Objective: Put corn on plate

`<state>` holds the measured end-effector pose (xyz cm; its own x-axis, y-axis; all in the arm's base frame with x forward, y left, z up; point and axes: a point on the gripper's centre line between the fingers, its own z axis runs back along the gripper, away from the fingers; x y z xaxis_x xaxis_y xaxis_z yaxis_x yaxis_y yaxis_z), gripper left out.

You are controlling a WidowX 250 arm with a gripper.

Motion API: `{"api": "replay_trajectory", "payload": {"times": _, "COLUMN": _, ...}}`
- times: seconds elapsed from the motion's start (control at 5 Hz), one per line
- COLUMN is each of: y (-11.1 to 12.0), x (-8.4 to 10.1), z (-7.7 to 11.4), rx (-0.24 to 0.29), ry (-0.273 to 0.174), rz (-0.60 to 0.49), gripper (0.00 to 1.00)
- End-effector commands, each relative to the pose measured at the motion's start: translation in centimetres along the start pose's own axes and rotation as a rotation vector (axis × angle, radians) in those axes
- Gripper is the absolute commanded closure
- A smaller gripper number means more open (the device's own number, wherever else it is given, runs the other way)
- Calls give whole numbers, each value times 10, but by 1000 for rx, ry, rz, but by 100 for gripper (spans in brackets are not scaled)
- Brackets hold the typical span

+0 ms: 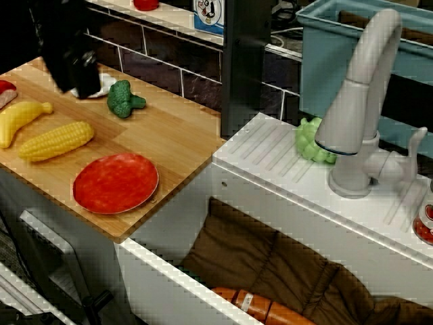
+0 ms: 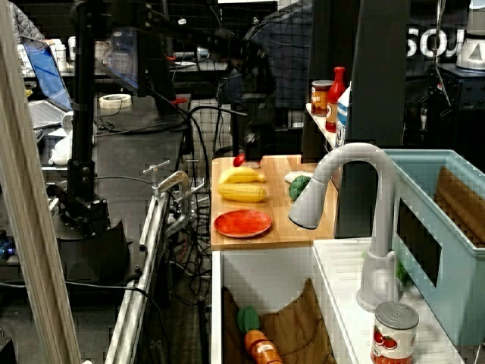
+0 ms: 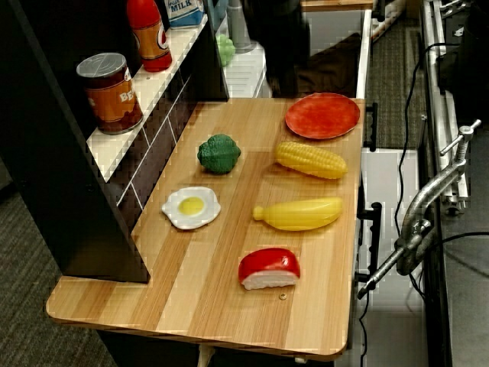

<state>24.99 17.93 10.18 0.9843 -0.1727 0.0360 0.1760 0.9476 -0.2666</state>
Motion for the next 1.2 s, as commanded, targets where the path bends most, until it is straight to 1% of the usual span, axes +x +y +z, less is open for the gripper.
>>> {"api": "replay_trajectory", "payload": {"times": 0.0, "y": 29, "x": 12, "z": -14, "rx": 102, "ry": -50, "rz": -100, "gripper": 0}}
{"api": "replay_trajectory", "payload": {"times": 0.2, "y": 31, "x": 8, "z": -16, "rx": 104, "ry": -44, "rz": -147, "gripper": 0}}
{"api": "replay_trajectory", "payload": {"times": 0.4, "y": 36, "x": 4, "z": -30, "rx": 156, "ry": -34, "rz": -172, "gripper": 0}}
{"api": "replay_trajectory", "payload": {"times": 0.6, "y": 36, "x": 3, "z": -29, "rx": 151, "ry": -29, "rz": -178, "gripper": 0}}
{"api": "replay_trajectory", "payload": {"times": 1.0, "y": 41, "x": -5, "z": -40, "rx": 174, "ry": -28, "rz": -185, "gripper": 0}}
